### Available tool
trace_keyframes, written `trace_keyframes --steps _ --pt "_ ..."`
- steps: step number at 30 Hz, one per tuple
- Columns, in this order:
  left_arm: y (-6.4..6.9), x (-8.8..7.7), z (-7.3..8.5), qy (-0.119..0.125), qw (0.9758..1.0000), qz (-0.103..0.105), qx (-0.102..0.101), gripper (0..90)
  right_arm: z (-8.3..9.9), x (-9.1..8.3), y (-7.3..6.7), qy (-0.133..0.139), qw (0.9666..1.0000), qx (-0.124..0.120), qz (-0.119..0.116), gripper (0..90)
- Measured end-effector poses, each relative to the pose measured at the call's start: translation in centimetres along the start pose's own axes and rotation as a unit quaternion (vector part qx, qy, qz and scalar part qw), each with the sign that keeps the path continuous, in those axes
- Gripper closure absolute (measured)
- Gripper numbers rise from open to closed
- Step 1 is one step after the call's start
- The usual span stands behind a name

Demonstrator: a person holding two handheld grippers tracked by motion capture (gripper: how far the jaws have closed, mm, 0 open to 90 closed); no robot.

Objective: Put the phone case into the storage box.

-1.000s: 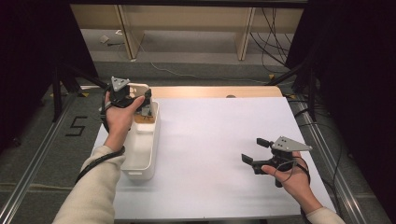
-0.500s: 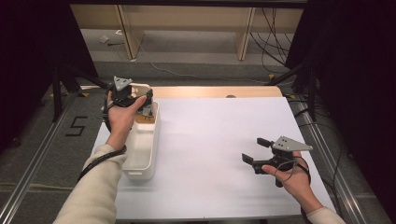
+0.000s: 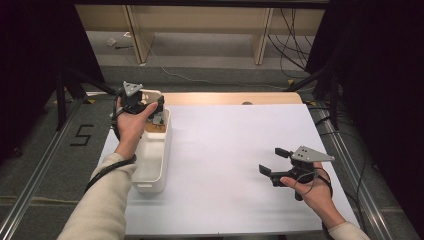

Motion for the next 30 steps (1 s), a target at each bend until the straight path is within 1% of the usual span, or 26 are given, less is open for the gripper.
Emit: trace_keyframes --steps 10,13,14,15,16,17,24,25,26,27,30 --pt "0.0 0.4 0.3 -0.009 1.0000 -0.001 0.002 10.5 0.0 0.0 0.1 0.000 1.0000 0.000 -0.001 10.3" --pt "0.0 0.5 0.4 -0.013 0.9999 -0.002 0.005 10.4 0.0 0.0 0.0 -0.001 1.0000 0.000 -0.002 10.3" --pt "-0.1 0.6 0.4 -0.010 0.9999 0.000 0.012 10.4 0.0 0.0 0.0 -0.001 1.0000 0.000 -0.001 10.3" --pt "-0.1 0.7 0.4 -0.011 0.9999 -0.001 0.012 10.4 0.0 0.0 0.0 -0.001 1.0000 0.000 -0.001 10.3" --pt "-0.1 0.7 0.4 -0.012 0.9999 -0.002 0.011 10.3 0.0 0.1 0.0 -0.001 1.0000 0.001 -0.001 10.3" --pt "-0.1 0.7 0.6 -0.016 0.9999 -0.003 0.004 10.3 0.0 0.1 0.0 -0.001 1.0000 0.001 -0.001 10.3" --pt "-0.1 1.0 0.8 -0.021 0.9998 -0.003 0.004 10.2 0.0 0.0 0.0 -0.001 1.0000 0.001 -0.001 10.3" --pt "-0.5 1.0 0.7 -0.018 0.9996 -0.007 0.021 10.2 0.0 0.0 0.0 -0.001 1.0000 0.001 -0.001 10.3" --pt "-0.5 1.1 0.7 -0.020 0.9996 -0.008 0.021 10.2 0.0 0.0 0.0 -0.001 1.0000 0.001 -0.001 10.3" --pt "-0.2 1.1 1.0 -0.025 0.9997 -0.003 0.004 10.1 0.0 0.0 0.0 -0.001 1.0000 0.001 -0.001 10.3" --pt "-0.2 1.2 1.2 -0.030 0.9995 -0.003 0.004 10.0 0.0 0.0 0.1 -0.001 1.0000 0.000 -0.001 10.3"
Point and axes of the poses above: each handheld gripper's, and its own axes: x roughly forward along the jaws, z roughly out of its underside, y roughly to its right, the point moved 7 cm from there along x, roughly forward along the jaws, and after that the axes turned 5 degrees about z, right-handed, at the moved point
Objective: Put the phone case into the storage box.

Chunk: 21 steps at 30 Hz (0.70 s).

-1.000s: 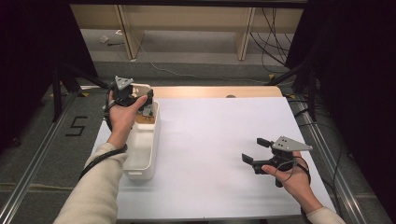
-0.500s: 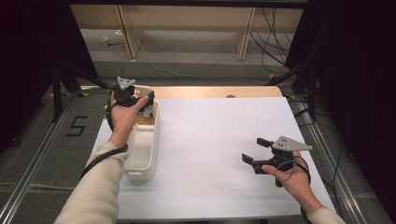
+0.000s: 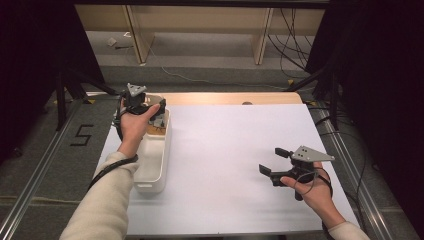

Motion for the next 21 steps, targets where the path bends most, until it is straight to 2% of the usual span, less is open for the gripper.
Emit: trace_keyframes --steps 21 --pt "-0.17 0.89 0.95 -0.017 0.9998 -0.008 0.000 9.3 -0.03 -0.03 0.03 0.000 1.0000 0.001 0.001 10.3"
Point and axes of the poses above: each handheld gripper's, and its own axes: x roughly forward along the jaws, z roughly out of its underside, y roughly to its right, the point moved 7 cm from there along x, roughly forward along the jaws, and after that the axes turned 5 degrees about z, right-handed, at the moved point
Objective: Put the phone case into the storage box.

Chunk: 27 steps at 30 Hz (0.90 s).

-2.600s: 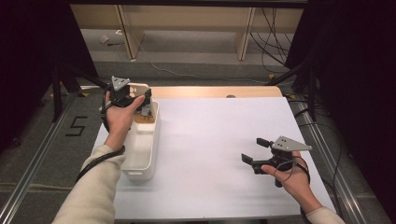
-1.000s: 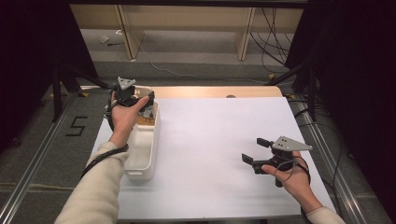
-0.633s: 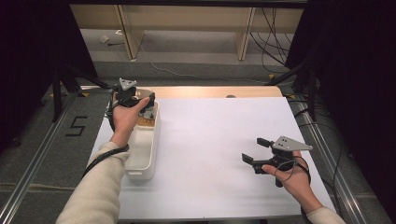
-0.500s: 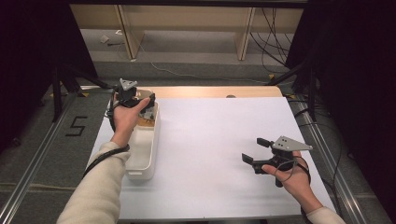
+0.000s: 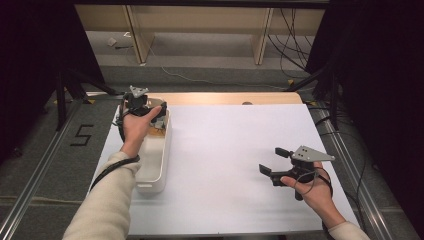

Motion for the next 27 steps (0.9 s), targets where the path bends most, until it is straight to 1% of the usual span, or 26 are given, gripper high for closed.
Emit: trace_keyframes --steps 11,19,25,27 --pt "0.08 0.24 -0.06 -0.002 1.0000 -0.002 0.002 9.0 -0.04 -0.01 0.04 0.002 1.0000 0.001 0.001 10.3" --pt "0.08 0.36 -0.20 0.000 1.0000 0.001 0.001 8.7 -0.03 -0.01 0.02 0.001 1.0000 0.001 0.001 10.3" --pt "0.07 0.48 -0.41 0.003 1.0000 0.003 0.001 6.7 -0.03 -0.02 0.03 0.001 1.0000 0.001 0.000 10.3" --pt "0.13 0.50 -0.46 0.004 1.0000 0.006 -0.001 6.3 -0.05 -0.03 0.04 0.002 1.0000 0.002 0.000 10.3"
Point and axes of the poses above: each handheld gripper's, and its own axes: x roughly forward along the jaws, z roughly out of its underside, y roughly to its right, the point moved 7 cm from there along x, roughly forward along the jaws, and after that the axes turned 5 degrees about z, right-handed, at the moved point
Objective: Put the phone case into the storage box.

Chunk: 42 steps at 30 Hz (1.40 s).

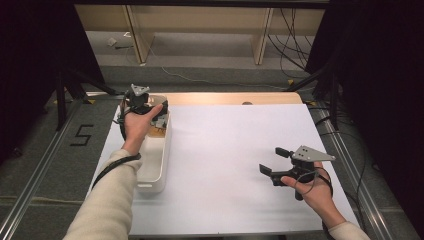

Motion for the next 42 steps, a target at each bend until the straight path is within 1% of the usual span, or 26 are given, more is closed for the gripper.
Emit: trace_keyframes --steps 4,11,20,23,27,29,30,31,32,37,38,39,42 --pt "0.1 0.1 -0.2 0.001 1.0000 0.001 0.002 4.4 0.0 0.0 0.0 0.000 1.0000 0.000 0.000 10.3" --pt "0.4 0.0 -0.8 0.011 0.9999 0.001 0.006 2.4 0.0 0.0 0.1 0.000 1.0000 0.001 0.000 10.3" --pt "0.6 -0.7 -1.5 0.019 0.9997 0.001 0.014 2.0 0.0 0.0 0.0 -0.001 1.0000 -0.001 0.001 10.3" --pt "0.7 -1.3 -1.5 0.018 0.9997 0.003 0.013 3.9 0.0 0.0 0.0 -0.001 1.0000 -0.001 0.001 10.3" --pt "0.7 -2.1 -1.4 0.018 0.9997 0.006 0.017 4.6 0.0 0.0 0.1 -0.001 1.0000 -0.001 0.002 10.3" --pt "0.8 -2.5 -1.4 0.017 0.9997 0.013 0.012 4.9 0.0 0.0 0.1 -0.001 1.0000 0.000 0.002 10.3" --pt "1.0 -2.7 -1.4 0.020 0.9995 0.020 0.010 5.0 0.0 0.0 0.1 -0.001 1.0000 0.000 0.003 10.3" --pt "0.9 -3.1 -1.5 0.020 0.9996 0.018 0.009 5.1 0.0 0.0 0.1 -0.001 1.0000 -0.001 0.003 10.3" --pt "1.0 -3.3 -1.5 0.020 0.9996 0.020 0.009 5.4 0.0 0.0 0.0 -0.001 1.0000 0.000 0.003 10.3" --pt "1.2 -4.5 -1.4 0.015 0.9994 0.028 0.013 5.6 0.0 0.0 0.0 -0.002 1.0000 -0.001 0.003 10.3" --pt "1.2 -4.5 -1.4 0.015 0.9994 0.028 0.013 5.7 0.0 0.0 0.0 -0.002 1.0000 -0.001 0.003 10.3" --pt "1.4 -5.0 -1.3 0.016 0.9993 0.032 0.013 5.7 -0.1 0.0 0.0 -0.001 1.0000 -0.001 0.003 10.3" --pt "1.7 -5.7 -1.0 0.016 0.9989 0.041 0.014 5.8 -0.1 0.0 0.1 -0.001 1.0000 -0.002 0.004 10.3"
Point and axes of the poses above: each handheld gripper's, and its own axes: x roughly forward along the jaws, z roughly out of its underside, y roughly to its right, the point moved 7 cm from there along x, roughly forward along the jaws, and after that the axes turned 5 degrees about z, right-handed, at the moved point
